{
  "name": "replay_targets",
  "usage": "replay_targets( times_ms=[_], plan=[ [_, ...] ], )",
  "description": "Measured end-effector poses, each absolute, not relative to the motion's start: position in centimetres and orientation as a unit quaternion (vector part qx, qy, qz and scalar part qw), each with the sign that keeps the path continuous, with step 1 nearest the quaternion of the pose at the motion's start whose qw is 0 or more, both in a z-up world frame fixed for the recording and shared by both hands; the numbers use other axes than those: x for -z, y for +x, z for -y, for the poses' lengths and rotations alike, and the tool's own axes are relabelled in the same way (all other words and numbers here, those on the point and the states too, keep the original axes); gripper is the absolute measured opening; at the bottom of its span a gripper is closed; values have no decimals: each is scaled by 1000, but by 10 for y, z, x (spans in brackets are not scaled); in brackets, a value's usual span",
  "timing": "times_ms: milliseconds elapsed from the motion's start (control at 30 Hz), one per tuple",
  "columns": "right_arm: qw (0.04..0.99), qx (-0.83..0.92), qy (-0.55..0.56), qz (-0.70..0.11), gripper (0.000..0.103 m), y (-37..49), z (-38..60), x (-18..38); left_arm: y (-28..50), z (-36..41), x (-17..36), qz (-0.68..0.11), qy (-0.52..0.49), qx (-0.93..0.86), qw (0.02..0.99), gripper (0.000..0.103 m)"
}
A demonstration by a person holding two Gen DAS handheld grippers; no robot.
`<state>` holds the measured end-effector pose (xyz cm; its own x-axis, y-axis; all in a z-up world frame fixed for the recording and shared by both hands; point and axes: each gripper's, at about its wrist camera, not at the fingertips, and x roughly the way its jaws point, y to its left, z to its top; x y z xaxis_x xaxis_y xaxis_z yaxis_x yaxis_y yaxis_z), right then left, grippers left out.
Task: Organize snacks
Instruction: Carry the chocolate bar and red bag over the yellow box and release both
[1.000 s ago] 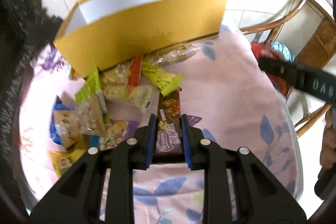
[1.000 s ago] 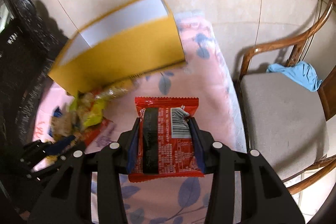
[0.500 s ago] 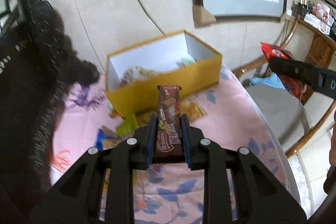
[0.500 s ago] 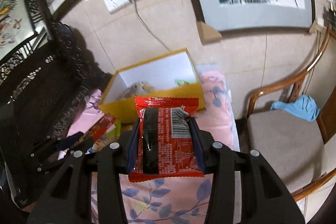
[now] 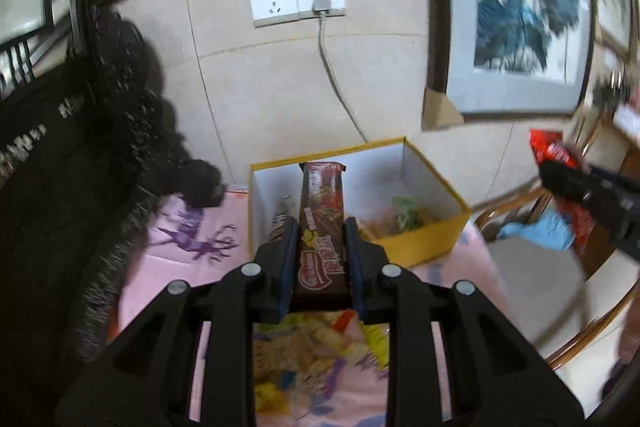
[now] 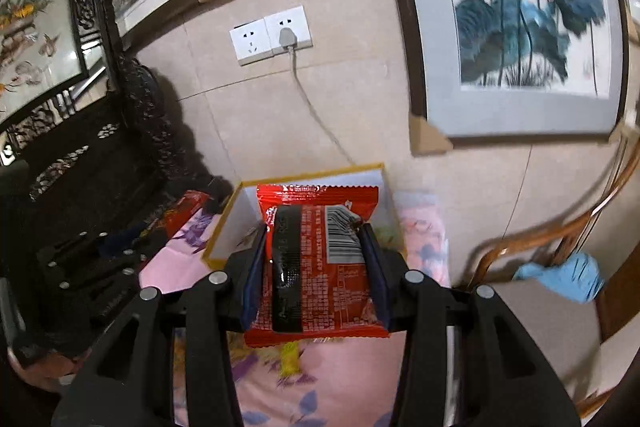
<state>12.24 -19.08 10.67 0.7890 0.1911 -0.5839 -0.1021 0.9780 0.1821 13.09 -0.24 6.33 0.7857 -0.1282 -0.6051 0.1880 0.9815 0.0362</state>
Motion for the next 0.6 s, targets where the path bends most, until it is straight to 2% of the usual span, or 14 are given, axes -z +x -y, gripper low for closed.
replay_targets(
  times_ms=[600],
  plan=[
    [927,-57,93,-358,45,260,201,-54,266,10,-31,-345,53,68,935,23]
  ],
)
